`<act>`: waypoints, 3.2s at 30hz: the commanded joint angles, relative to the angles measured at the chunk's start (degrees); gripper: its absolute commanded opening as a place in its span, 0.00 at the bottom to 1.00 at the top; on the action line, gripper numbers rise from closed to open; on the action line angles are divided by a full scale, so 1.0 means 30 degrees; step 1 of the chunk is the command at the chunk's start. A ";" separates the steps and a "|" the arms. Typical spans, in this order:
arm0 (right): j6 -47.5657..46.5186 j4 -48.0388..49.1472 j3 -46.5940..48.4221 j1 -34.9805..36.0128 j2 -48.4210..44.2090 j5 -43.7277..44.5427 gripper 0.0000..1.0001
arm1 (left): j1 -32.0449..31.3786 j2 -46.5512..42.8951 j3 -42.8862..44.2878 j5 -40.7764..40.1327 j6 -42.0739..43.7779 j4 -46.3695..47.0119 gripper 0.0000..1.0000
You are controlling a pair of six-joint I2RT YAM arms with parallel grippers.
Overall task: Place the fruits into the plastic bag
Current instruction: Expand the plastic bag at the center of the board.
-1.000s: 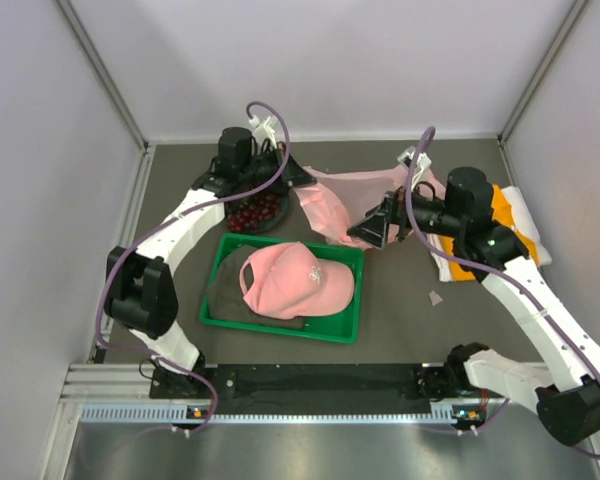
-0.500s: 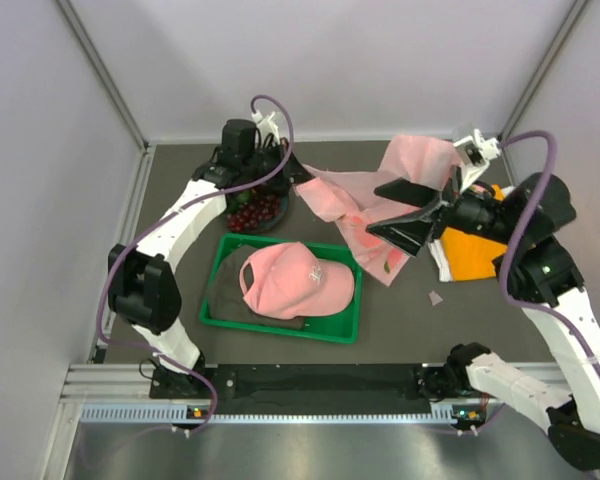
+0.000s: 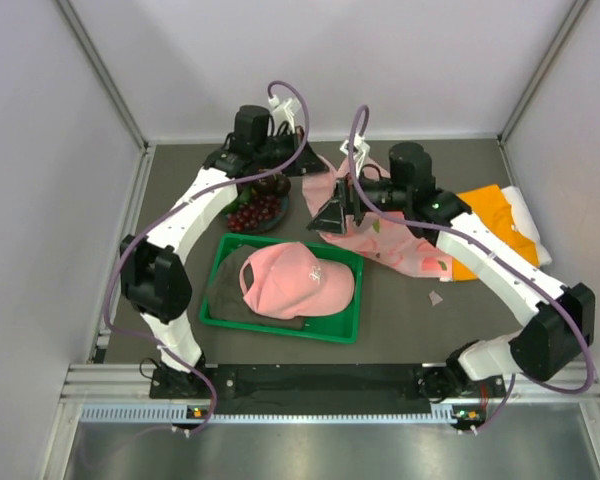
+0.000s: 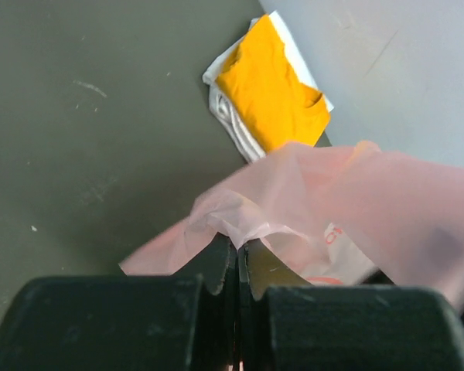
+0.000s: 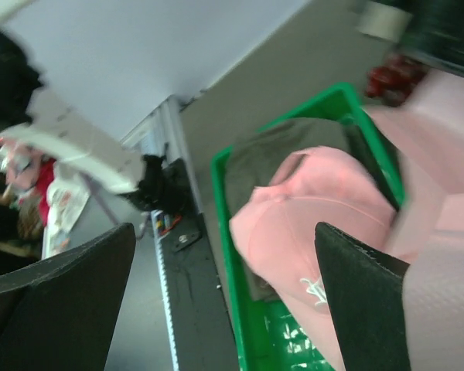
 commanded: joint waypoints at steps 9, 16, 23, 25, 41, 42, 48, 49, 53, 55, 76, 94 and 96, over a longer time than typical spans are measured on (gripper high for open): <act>0.2823 0.6312 0.1902 0.1196 -0.0394 -0.8689 0.99 | 0.0020 0.0961 -0.0292 0.0323 0.0412 0.0619 0.00; 0.0459 -0.1412 0.2872 0.1167 0.2859 -0.4860 0.99 | 0.0020 -0.0649 -0.1143 -0.0202 0.0879 0.1005 0.00; -0.0515 -0.2715 0.0502 0.1196 0.3185 -0.2069 0.99 | 0.0107 -0.2291 -0.2081 -0.2366 0.1934 0.0862 0.00; -0.0370 -0.2306 -0.0611 0.1167 0.2573 -0.1950 0.99 | 0.0224 -0.2467 -0.2140 -0.3332 0.2081 0.0683 0.00; 0.2714 0.1491 -0.3138 0.3214 0.0664 -0.5347 0.99 | 0.0401 -0.1677 -0.2696 -0.3074 0.1671 0.0624 0.00; 0.2360 0.1099 -0.2787 0.3507 0.0722 -0.5522 0.99 | 0.0401 -0.1503 -0.2725 -0.3132 0.1700 0.0595 0.00; 0.2794 0.3172 -0.3134 0.4945 0.0518 -0.8389 0.99 | 0.0459 -0.1121 -0.2726 -0.3280 0.1818 0.0478 0.00; 0.3028 0.3639 -0.3280 0.4975 0.0315 -0.8569 0.99 | 0.0459 -0.1091 -0.2726 -0.3250 0.1818 0.0448 0.00; 0.3498 0.4494 -0.2815 0.4917 -0.0183 -0.8601 0.99 | 0.0488 -0.1207 -0.2638 -0.3220 0.1906 0.0243 0.00; 0.3995 0.4990 -0.2521 0.4800 -0.0302 -0.9126 0.99 | 0.0518 -0.1354 -0.2638 -0.3250 0.1964 0.0185 0.00; 0.4696 0.2203 -0.4238 0.1196 -0.2037 -0.3826 0.99 | 0.0664 -0.1998 -0.3163 -0.3338 0.1702 0.0563 0.00; 0.5372 0.2909 -0.6797 0.2748 -0.5516 -0.5872 0.99 | 0.0664 -0.1882 -0.4220 -0.3250 0.0793 0.1913 0.00; 0.6133 0.3904 -0.6768 0.2807 -0.5838 -0.6693 0.99 | 0.0664 -0.1823 -0.4220 -0.3309 0.0793 0.1913 0.00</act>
